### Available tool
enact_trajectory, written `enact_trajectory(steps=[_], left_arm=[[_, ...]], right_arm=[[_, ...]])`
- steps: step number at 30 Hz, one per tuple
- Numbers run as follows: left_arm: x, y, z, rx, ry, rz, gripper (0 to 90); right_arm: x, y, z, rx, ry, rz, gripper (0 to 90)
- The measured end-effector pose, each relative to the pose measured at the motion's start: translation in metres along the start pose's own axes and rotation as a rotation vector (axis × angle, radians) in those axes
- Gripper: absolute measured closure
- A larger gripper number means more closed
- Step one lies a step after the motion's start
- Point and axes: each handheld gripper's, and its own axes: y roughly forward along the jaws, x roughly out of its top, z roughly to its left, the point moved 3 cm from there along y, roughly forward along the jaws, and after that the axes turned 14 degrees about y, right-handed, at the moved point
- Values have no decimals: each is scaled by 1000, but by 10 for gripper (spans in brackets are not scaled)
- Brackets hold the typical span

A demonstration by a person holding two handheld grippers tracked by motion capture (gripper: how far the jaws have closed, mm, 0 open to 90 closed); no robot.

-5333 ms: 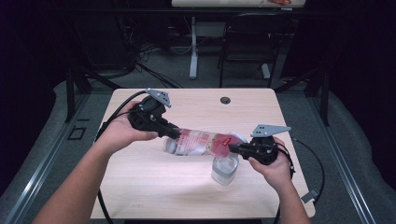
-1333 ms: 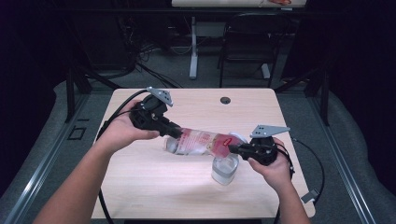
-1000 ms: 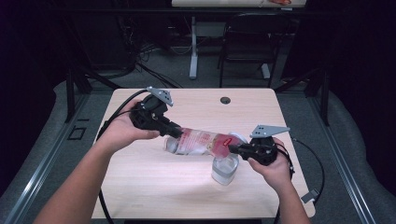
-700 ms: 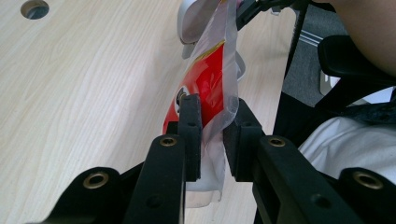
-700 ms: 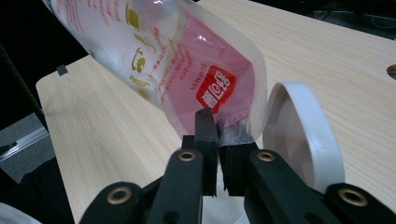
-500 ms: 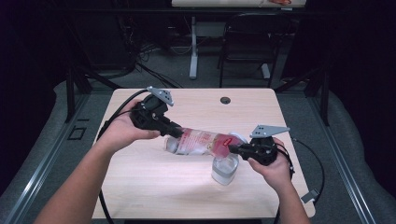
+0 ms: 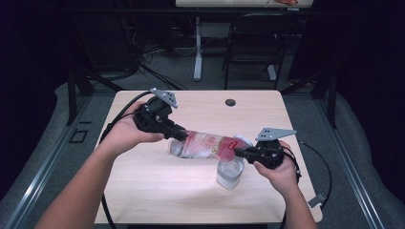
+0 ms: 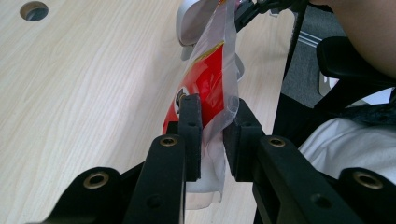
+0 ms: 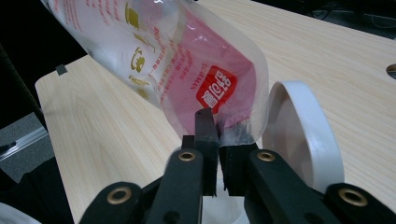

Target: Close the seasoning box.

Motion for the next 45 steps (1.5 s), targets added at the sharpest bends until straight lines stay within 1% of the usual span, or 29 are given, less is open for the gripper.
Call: enact_trajectory(steps=[15, 16, 31, 45], left_arm=[[1, 0, 0, 1, 2, 1, 785], [1, 0, 0, 6, 2, 1, 785], [3, 0, 0, -1, 8, 1, 785], [5, 0, 0, 3, 7, -3, 786]], right_arm=[[0, 0, 0, -2, -1, 3, 867], [0, 0, 0, -2, -2, 4, 866], [-1, 0, -1, -2, -1, 5, 865], [-1, 0, 0, -1, 0, 9, 865]])
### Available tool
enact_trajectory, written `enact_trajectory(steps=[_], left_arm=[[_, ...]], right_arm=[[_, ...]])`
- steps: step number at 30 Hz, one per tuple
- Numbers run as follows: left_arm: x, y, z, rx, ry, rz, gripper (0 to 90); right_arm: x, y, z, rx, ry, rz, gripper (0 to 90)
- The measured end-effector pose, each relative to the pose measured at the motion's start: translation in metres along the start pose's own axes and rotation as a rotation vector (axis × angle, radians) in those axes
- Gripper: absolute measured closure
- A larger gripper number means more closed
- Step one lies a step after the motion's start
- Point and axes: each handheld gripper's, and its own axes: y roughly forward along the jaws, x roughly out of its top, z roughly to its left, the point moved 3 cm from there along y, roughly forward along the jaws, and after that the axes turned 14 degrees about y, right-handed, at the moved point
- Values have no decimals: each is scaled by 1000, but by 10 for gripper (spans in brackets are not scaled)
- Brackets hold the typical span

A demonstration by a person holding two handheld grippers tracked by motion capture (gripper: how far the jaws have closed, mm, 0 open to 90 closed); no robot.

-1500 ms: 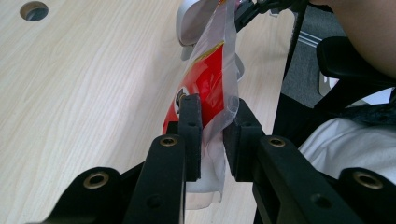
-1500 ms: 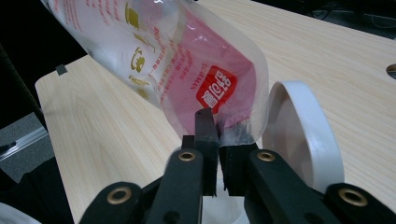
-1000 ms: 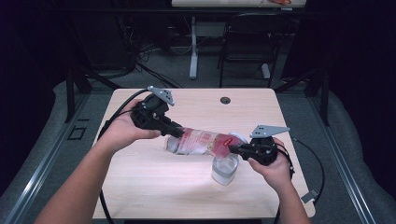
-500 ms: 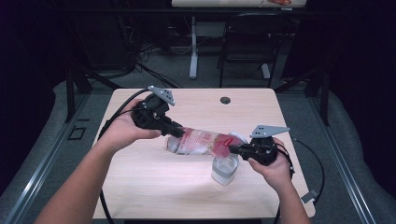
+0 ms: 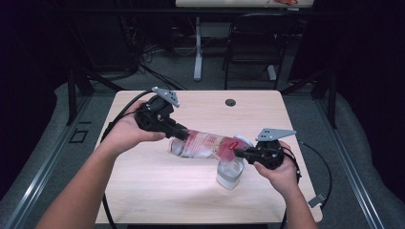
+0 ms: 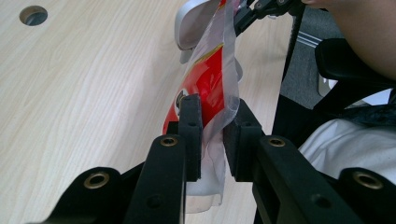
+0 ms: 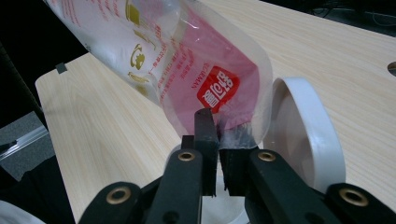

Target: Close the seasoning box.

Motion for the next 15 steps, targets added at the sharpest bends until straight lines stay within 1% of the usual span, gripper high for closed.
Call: enact_trajectory(steps=[15], left_arm=[[3, -1, 0, -1, 4, -3, 788]], right_arm=[[-1, 0, 1, 7, 1, 6, 863]])
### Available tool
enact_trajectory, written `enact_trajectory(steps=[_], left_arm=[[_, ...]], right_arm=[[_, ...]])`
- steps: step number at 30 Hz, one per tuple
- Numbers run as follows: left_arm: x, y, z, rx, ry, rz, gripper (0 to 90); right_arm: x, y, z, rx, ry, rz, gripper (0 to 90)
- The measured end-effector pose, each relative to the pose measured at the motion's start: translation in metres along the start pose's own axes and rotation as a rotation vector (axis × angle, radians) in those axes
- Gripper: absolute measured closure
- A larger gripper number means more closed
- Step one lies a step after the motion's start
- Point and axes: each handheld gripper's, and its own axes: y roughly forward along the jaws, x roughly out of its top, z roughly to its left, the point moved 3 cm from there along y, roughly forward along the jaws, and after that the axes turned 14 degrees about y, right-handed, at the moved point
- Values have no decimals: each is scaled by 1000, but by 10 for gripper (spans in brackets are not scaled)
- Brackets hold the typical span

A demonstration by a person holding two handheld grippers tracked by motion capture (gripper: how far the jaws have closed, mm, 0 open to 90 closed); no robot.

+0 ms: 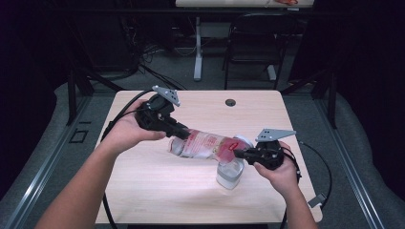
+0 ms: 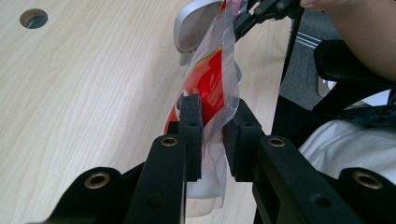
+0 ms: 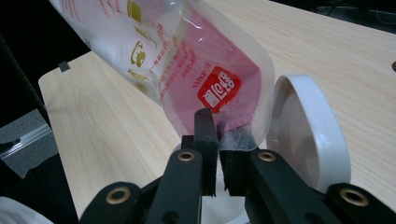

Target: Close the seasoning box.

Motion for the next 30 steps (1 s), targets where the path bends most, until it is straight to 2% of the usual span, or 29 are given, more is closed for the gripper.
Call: enact_trajectory(steps=[30], left_arm=[[1, 1, 4, 1, 1, -9, 789]], right_arm=[[-2, -8, 2, 17, -2, 11, 863]])
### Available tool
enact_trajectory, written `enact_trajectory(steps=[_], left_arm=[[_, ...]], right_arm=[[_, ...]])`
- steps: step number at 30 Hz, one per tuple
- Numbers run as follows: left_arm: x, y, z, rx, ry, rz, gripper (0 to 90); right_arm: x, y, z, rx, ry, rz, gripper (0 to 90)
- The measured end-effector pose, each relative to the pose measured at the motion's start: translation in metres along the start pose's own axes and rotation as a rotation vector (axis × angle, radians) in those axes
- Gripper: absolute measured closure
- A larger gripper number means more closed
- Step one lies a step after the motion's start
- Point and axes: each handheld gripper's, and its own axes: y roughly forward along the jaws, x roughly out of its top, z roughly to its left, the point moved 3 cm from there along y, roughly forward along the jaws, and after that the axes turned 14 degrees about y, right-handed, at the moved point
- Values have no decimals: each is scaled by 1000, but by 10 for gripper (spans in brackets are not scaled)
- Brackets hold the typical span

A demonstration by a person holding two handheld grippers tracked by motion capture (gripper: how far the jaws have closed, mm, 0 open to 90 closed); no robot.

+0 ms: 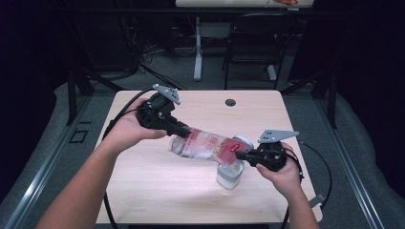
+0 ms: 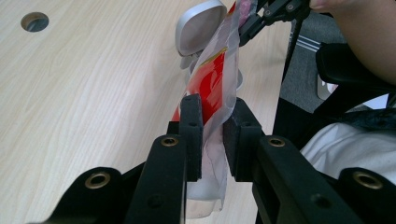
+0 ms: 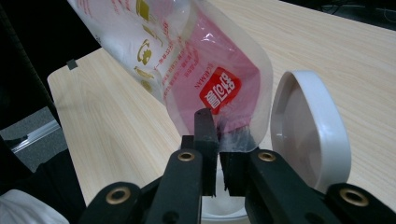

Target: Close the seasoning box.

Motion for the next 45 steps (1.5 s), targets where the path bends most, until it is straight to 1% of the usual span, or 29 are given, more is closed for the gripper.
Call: enact_trajectory(steps=[9, 10, 15, 25, 36, 40, 45], left_arm=[[2, 1, 1, -6, 4, -4, 789], [2, 1, 2, -14, 5, -5, 789], [3, 2, 2, -11, 6, -7, 789], [6, 6, 1, -21, 13, -5, 788], [12, 8, -1, -18, 25, -10, 788], [14, 7, -1, -15, 32, -11, 788], [14, 5, -2, -13, 32, -11, 789]], right_arm=[[-1, -5, 1, 2, 2, 3, 864], [-1, -6, 1, 3, 2, 2, 863], [-2, -7, 2, 8, 2, -1, 864], [-3, -13, -1, -8, 11, -1, 863], [-3, -13, -5, -14, 31, -23, 863], [-3, -13, -6, -20, 33, -27, 863], [-3, -13, -5, -14, 31, -28, 862]])
